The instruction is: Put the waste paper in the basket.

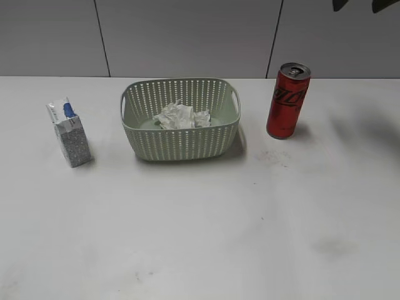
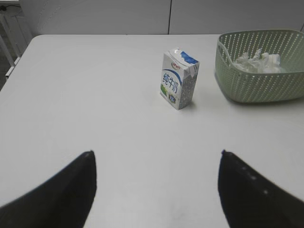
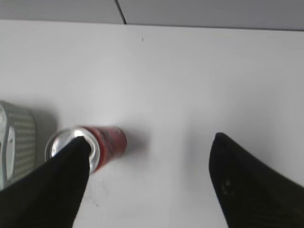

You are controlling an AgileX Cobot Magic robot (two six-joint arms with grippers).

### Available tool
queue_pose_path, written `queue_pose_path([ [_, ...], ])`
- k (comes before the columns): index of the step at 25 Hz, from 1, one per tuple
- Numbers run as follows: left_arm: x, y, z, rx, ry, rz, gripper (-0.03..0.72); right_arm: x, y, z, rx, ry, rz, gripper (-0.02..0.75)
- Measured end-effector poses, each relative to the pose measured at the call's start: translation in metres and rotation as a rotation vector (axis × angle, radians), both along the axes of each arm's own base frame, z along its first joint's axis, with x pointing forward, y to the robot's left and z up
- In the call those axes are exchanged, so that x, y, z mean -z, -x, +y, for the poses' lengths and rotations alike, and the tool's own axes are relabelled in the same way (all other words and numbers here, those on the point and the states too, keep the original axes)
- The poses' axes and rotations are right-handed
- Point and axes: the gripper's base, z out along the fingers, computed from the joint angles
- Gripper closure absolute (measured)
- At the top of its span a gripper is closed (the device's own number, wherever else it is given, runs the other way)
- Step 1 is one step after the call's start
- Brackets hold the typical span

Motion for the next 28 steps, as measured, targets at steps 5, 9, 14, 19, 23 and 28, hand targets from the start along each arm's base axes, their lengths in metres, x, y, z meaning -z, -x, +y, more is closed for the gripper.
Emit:
queue_pose_path([
  [5, 0.000, 0.000, 0.000, 0.000, 0.000, 0.000, 0.097, -0.017, 0.063, -0.012, -0.026, 0.098, 0.047, 0.146],
  [9, 0.000, 0.000, 0.000, 0.000, 0.000, 0.000, 0.097, -0.019, 0.120, -0.018, -0.050, 0.120, 0.087, 0.146],
  [14, 0.000, 0.000, 0.000, 0.000, 0.000, 0.000, 0.097, -0.014, 0.191, -0.025, -0.056, 0.125, 0.067, 0.147],
  [19, 0.000, 0.000, 0.000, 0.000, 0.000, 0.000, 0.097, 0.013, 0.247, -0.030, -0.051, 0.124, 0.044, 0.147],
  [23, 0.000, 0.000, 0.000, -0.001, -0.002, 0.000, 0.097, 0.039, 0.287, -0.034, -0.048, 0.123, 0.024, 0.147],
  [28, 0.000, 0.000, 0.001, -0.004, -0.006, 0.000, 0.097, 0.072, 0.330, -0.038, -0.048, 0.123, 0.031, 0.146],
])
